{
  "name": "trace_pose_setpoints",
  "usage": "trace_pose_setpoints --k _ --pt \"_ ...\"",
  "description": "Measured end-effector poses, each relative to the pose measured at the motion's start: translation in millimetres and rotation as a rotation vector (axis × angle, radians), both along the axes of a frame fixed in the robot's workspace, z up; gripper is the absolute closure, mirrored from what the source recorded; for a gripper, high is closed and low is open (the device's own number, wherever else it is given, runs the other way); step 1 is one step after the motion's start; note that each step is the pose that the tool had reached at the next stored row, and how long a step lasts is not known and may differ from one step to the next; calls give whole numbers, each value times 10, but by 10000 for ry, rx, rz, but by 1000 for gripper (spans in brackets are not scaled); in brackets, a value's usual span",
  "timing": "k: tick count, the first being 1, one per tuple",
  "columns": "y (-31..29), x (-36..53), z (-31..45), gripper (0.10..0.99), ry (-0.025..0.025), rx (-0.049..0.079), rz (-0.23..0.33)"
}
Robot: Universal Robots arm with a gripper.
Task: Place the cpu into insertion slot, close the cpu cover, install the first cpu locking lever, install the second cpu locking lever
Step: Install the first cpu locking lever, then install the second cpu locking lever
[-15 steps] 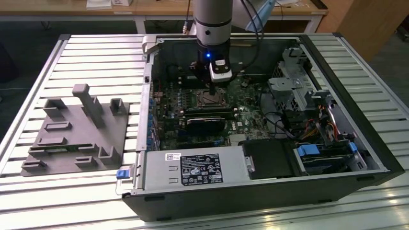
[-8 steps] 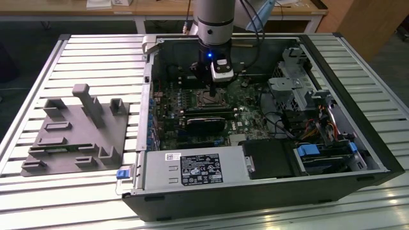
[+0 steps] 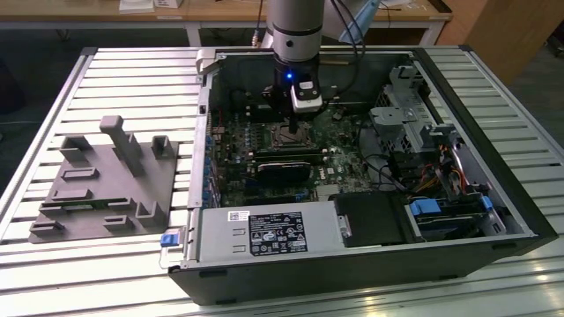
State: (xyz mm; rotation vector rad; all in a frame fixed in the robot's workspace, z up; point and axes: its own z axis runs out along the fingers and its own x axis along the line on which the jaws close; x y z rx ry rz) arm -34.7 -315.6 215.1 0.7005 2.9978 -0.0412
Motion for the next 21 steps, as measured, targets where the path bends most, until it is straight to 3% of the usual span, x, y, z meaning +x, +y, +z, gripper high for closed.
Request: trace_pose_setpoints --k 9,21 --pt "0 0 182 980 -1 3 0" --pt "-6 0 202 980 -2 3 3"
